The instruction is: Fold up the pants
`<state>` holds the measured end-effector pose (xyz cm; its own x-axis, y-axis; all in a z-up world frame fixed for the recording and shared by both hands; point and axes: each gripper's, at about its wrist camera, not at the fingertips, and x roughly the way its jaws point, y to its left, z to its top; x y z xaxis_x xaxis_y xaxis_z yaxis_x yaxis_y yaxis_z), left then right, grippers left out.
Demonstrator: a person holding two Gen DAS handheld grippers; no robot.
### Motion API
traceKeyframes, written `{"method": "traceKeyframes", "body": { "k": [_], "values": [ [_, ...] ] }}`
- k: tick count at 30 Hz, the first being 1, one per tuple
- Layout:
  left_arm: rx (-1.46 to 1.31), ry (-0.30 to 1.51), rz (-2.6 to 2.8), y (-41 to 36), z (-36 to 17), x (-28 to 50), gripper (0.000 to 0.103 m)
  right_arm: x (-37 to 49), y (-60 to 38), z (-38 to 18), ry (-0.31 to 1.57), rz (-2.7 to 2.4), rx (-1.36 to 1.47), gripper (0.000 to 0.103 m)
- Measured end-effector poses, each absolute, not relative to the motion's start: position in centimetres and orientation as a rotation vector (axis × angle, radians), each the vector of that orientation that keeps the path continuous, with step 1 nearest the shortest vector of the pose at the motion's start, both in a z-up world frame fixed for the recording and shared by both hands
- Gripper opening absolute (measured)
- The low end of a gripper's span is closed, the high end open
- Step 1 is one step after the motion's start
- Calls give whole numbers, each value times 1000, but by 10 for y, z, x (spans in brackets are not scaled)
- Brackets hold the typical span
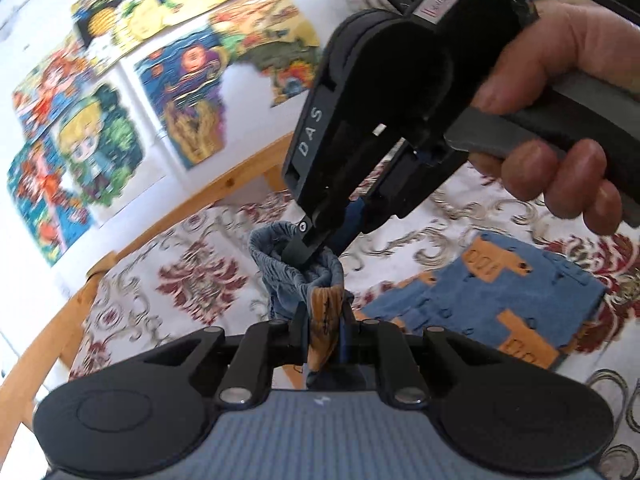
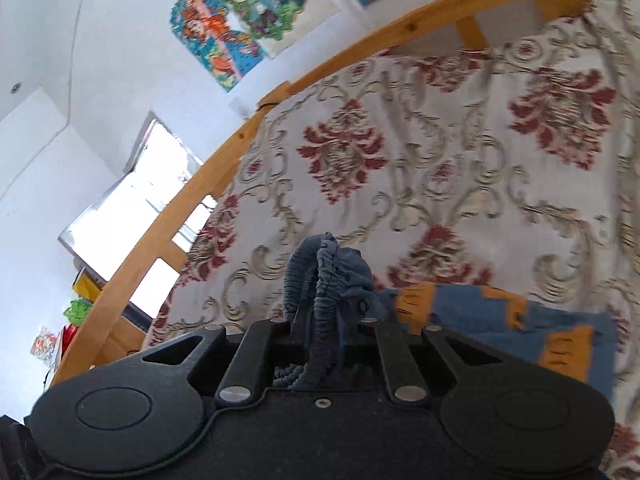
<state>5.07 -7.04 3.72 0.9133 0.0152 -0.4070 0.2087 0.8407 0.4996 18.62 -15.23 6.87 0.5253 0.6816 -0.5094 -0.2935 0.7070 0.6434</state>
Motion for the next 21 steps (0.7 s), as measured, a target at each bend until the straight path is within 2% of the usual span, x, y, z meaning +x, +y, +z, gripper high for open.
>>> {"method": "traceKeyframes", "body": {
  "k": [12,21],
  "values": [
    [675,447,-330,-146,11,67,15,156,-241,25,859,463,596,12],
    [734,511,-435,-184,-26,73,16,147,-254,-3,860,421,609,12]
  ]
}}
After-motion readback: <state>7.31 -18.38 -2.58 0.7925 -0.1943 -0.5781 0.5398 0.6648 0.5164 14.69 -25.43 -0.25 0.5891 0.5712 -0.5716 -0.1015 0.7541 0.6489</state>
